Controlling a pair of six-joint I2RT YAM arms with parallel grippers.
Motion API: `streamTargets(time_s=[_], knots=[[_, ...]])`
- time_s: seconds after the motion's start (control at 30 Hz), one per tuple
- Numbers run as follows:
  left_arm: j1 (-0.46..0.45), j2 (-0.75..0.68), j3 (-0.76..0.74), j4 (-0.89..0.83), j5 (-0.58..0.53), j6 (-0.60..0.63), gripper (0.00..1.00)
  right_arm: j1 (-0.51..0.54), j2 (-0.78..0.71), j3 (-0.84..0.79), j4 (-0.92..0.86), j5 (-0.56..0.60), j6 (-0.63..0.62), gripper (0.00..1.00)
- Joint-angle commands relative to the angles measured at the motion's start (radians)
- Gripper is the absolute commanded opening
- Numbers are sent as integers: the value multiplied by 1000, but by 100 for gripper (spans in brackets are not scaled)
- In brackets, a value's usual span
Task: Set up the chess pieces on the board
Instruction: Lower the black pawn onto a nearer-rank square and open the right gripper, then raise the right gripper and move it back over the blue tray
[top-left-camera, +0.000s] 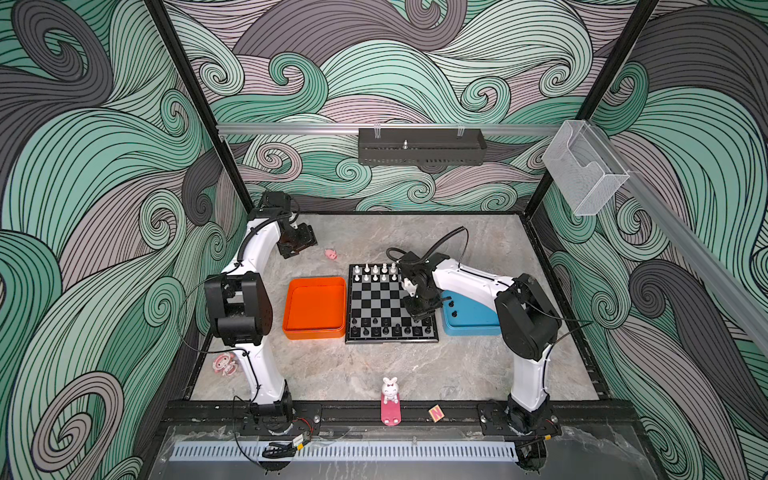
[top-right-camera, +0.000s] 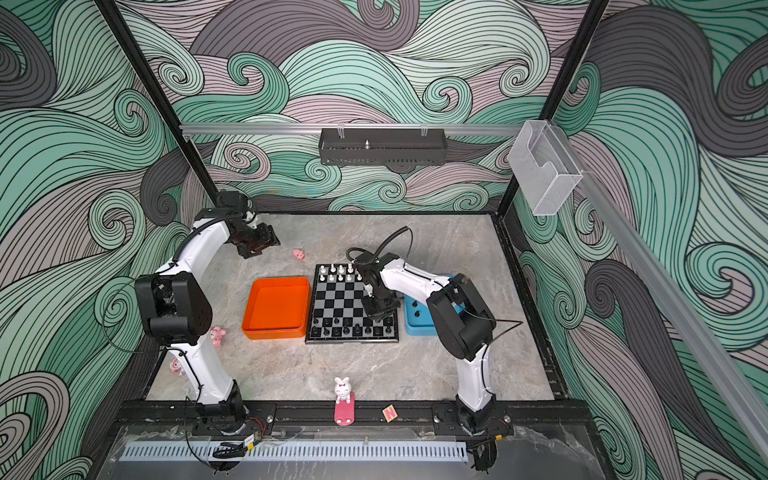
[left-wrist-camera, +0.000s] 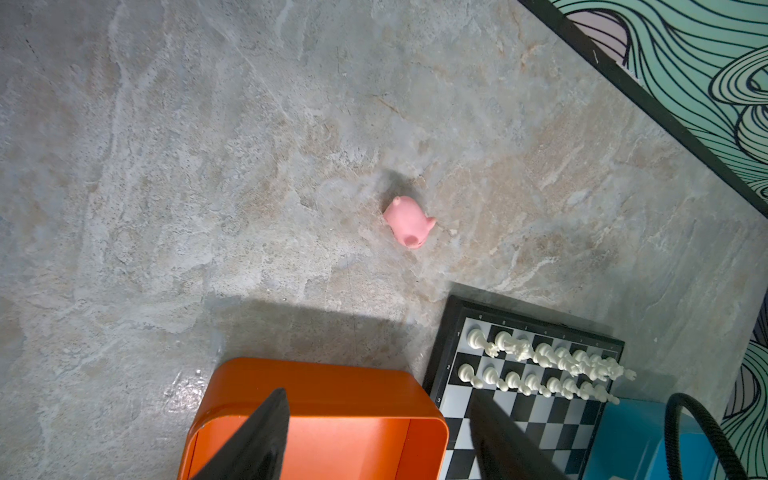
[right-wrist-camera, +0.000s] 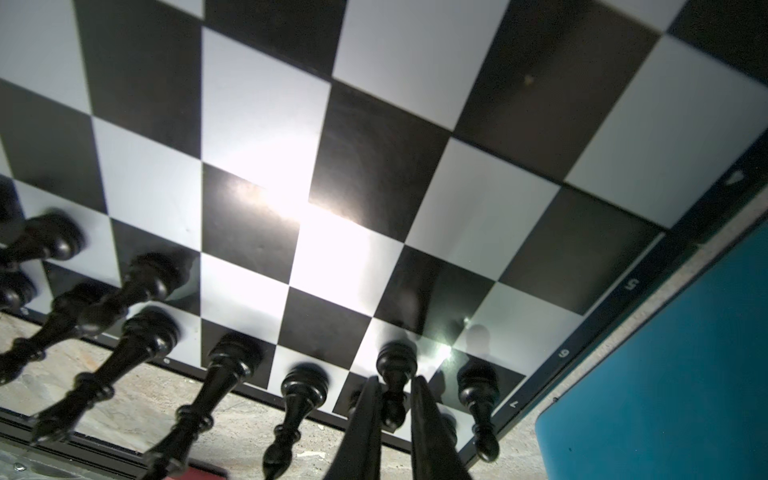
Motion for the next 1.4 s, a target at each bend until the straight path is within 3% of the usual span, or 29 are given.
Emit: streamTargets(time_s=[0.0,0.17,0.5,0.9,1.03,1.17,1.27,1.37], knots=[[7,19,-5,6,14,-8,71,-2,6,-2,-22,5,-6,17],[7,18,-5,7,13,-8,71,-2,-11,10,-27,20,-3,26],[7,16,-6,9,14,-9,71,-34,-67,56,-52,47,-11,30],[7,18,-5,6,12,-10,74,-176,-162,84,-52,3,-26,37],[7,18,-5,7,11,-11,76,-250,-195,70,-52,1,-38,51],[7,16,-7,10,19,-4,82,-318,-223,45,-53,14,-49,89],[5,13,-12,14,23,-6,86,-365,-239,18,-51,19,-49,100],[-8,7,-13,15,19,-6,89,-409,-242,-17,-47,27,-51,100]])
